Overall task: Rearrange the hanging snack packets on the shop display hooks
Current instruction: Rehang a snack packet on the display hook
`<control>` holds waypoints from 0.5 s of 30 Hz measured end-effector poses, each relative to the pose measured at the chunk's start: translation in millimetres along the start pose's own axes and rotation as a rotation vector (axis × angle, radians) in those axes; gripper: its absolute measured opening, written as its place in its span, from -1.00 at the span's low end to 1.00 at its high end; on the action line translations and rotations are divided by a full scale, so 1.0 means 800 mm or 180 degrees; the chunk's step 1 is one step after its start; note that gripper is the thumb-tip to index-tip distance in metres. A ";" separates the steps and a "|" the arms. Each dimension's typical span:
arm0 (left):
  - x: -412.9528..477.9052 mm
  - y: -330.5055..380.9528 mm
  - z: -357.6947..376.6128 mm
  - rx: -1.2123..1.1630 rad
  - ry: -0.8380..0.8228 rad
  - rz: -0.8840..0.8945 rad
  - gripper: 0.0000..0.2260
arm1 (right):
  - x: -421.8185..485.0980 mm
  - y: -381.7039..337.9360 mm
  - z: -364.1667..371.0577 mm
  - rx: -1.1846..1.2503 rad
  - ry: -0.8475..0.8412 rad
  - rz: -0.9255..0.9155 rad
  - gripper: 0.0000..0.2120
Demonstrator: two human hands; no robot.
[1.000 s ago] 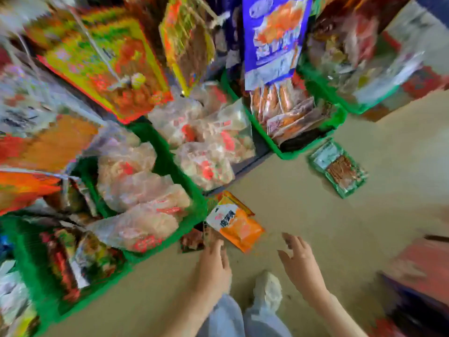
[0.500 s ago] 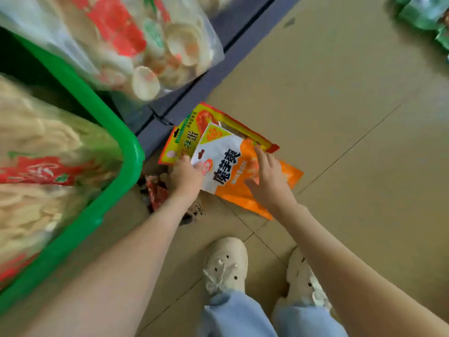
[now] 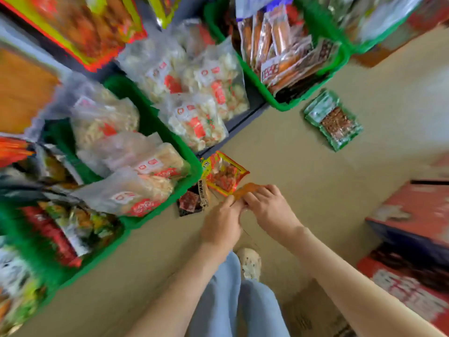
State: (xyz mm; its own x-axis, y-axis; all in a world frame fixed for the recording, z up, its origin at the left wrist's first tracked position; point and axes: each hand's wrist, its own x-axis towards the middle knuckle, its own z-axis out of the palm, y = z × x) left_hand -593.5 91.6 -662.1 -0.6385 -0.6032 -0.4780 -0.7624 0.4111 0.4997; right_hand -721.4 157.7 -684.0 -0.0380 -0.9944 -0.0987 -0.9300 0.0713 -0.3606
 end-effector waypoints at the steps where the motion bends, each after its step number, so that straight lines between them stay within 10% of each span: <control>1: -0.024 0.018 -0.034 0.0048 0.0111 -0.0019 -0.71 | -0.001 -0.018 -0.035 -0.0033 0.0098 -0.0074 -0.91; 15: -0.408 0.045 -0.343 0.0699 0.2020 -0.0738 -0.75 | 0.016 -0.378 -0.337 0.0163 0.0905 -0.1641 -0.95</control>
State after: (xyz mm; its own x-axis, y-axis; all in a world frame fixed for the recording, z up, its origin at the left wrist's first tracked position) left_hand -383.9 116.3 -289.8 -0.3239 -0.9461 -0.0080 -0.9174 0.3120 0.2471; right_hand -539.0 102.7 -326.3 0.3111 -0.8832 0.3511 -0.8360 -0.4300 -0.3410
